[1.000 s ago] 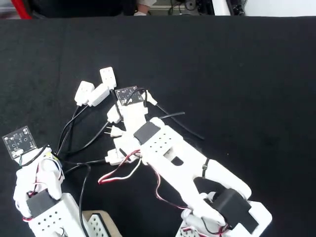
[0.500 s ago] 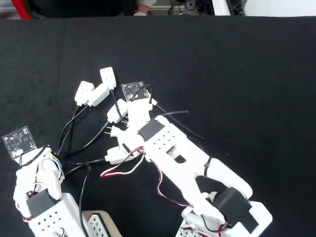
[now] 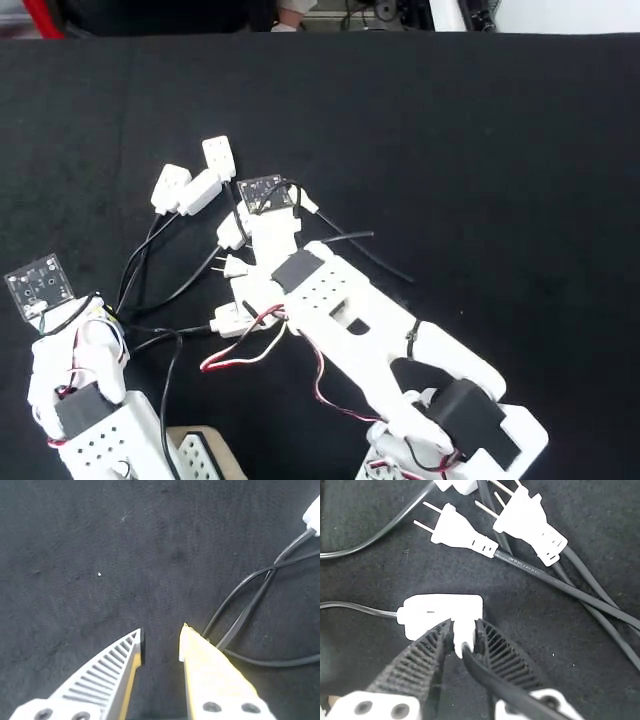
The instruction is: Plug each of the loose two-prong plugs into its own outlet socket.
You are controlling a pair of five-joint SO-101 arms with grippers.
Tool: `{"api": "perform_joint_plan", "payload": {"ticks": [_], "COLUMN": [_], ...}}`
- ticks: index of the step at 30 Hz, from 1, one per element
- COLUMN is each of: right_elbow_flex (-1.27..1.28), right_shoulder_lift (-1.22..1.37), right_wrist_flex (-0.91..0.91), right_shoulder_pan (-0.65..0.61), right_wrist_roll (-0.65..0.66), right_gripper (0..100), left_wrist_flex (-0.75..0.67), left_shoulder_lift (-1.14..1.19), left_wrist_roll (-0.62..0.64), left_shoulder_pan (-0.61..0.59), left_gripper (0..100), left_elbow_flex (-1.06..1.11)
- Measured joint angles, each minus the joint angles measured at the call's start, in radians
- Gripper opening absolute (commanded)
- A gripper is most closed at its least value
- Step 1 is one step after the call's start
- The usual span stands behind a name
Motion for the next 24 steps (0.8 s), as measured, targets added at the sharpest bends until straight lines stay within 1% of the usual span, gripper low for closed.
{"api": "perform_joint_plan", "payload": {"ticks": [6,10,14,17,24], "right_elbow_flex": [-0.003,-0.02,-0.026,-0.028,-0.032], "right_shoulder_lift": [0.031,0.11,0.143,0.144,0.144], "right_wrist_flex": [-0.006,-0.031,-0.035,-0.026,0.041], "right_shoulder_pan": [-0.058,-0.092,-0.092,-0.092,-0.008], "right_wrist_roll": [0.026,0.026,0.068,0.075,0.203], "right_gripper": [1.1,1.1,1.1,1.1,1.1], "left_wrist_flex": [0.0,0.0,0.0,0.0,0.0], "left_shoulder_lift": [0.0,0.0,0.0,0.0,0.0], "left_wrist_roll": [0.0,0.0,0.0,0.0,0.0], "left_shoulder_pan": [0.002,0.005,0.005,0.005,0.005], "left_gripper": [13,13,13,13,13], "left_elbow_flex": [0.0,0.0,0.0,0.0,0.0]}}
